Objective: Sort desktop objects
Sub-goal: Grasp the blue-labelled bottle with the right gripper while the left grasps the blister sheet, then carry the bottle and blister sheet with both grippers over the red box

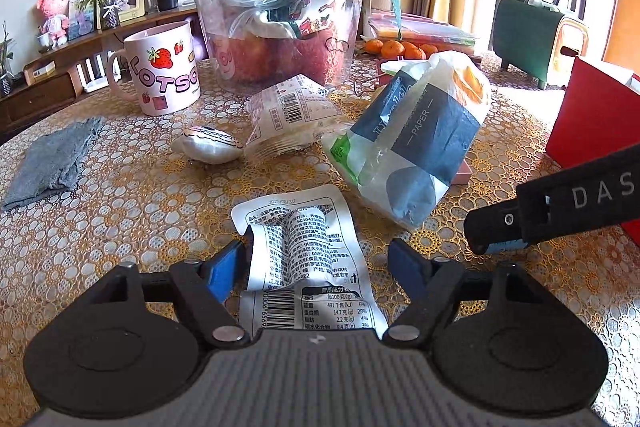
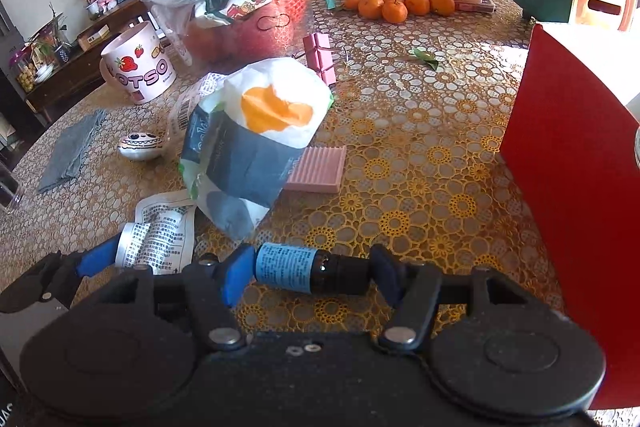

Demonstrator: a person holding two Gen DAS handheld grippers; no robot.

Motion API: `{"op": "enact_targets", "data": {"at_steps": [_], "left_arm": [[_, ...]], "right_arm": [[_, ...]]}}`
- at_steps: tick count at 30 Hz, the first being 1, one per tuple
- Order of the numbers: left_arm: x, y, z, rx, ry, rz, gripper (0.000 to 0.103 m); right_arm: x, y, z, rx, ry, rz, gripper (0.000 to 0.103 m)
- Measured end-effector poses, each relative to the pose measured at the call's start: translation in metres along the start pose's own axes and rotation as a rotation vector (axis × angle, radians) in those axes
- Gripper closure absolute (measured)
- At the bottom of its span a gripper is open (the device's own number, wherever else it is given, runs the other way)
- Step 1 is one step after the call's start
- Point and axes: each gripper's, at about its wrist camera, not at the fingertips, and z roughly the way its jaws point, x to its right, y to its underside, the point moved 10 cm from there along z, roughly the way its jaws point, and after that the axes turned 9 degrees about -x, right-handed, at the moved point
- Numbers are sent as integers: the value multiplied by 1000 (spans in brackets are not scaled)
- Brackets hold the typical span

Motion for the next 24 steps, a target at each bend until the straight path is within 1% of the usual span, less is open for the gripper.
{"op": "enact_targets", "data": {"at_steps": [2,4,5,10,16,24], "left_arm": [[0,-2,0,-4,4,-3,34],[-1,-3,0,-4,-4,-1,45],[-1,-3,-1,-4,-1,1,48],[-1,-3,-2,-10,-11,-15,48],[2,1,-8,-15,0,-36,49],[8,12,-30,-16,19,-84,49]], "right_arm": [[1,2,-1,-2,-5,-1,40],[2,3,-3,-2,-7,0,40],[3,4,-3,-2,-9,0,40],[7,9,-8,-1,-11,-3,40],[11,16,-17,3,-19,-9,40],[15,25,-34,16,-38,-22,40]]}}
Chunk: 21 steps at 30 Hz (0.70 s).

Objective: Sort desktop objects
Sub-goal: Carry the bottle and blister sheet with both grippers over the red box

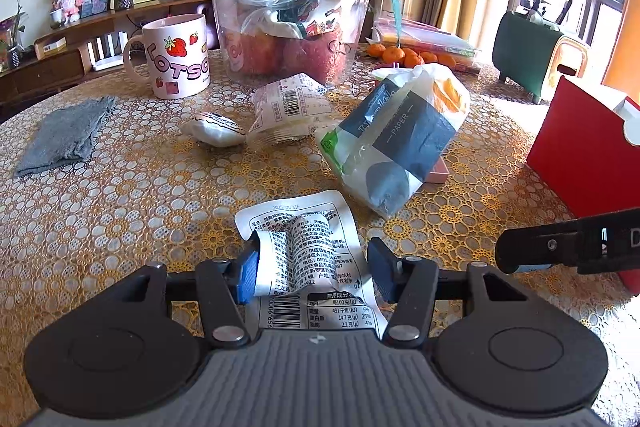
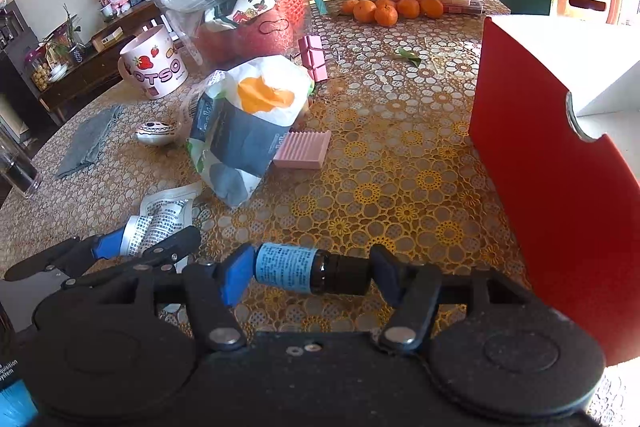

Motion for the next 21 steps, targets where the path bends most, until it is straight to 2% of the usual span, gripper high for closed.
{"op": "enact_targets", "data": {"at_steps": [15,21], "left_arm": [[48,6,-76,45,77,21,49],[74,3,-101,63,109,32,49]], "right_arm": [[3,20,-69,65,-72,-51,40],[14,29,-99,103,-71,-81,40]]}}
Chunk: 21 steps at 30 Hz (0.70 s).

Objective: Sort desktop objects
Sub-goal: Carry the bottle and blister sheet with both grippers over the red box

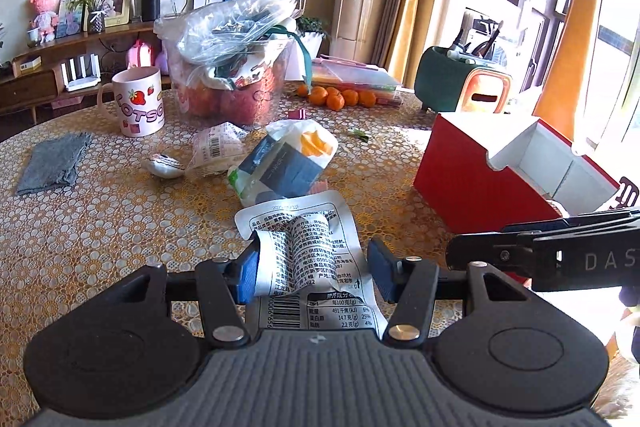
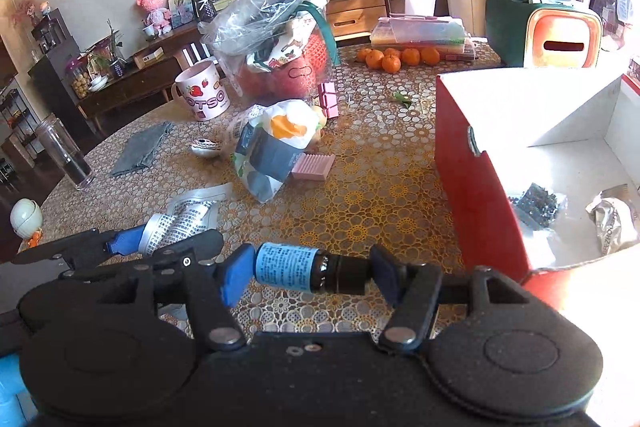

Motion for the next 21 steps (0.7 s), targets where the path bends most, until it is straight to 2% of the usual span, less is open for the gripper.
{"op": "enact_targets", "data": {"at_steps": [11,21], "left_arm": [[50,-13,-22,32,32,48,48],[104,-27,-20,51,72,121,49]], "right_arm": [[28,3,-45,73,7,-19,40],[80,-3,-66,110,55,8,40]]}}
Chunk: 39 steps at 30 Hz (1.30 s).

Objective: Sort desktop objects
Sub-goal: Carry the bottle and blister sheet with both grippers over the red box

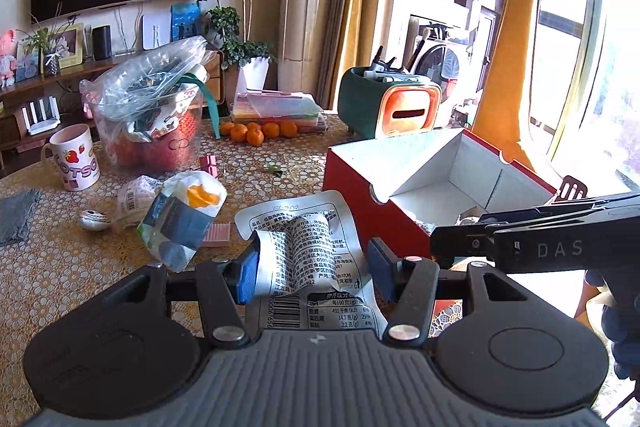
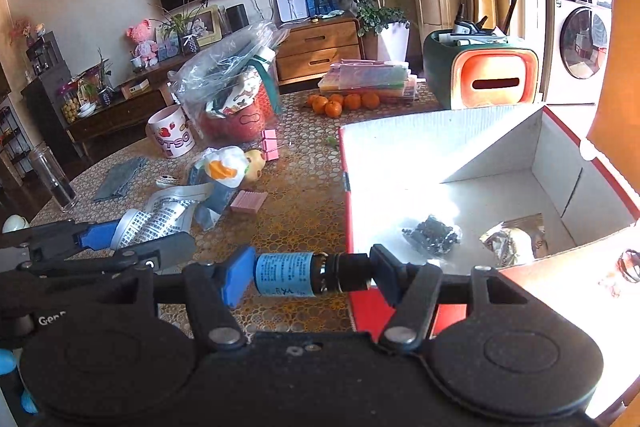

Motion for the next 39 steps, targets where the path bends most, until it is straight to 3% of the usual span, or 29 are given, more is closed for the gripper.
{"op": "enact_targets", "data": {"at_steps": [21,39], "left_arm": [[100,-45,67,-51,97,169,48],[137,-54,153,-234,111,289,48]], "right_arm": [[129,-32,3,35,141,95,40],[186,-58,72,-80,207,96,40]]}}
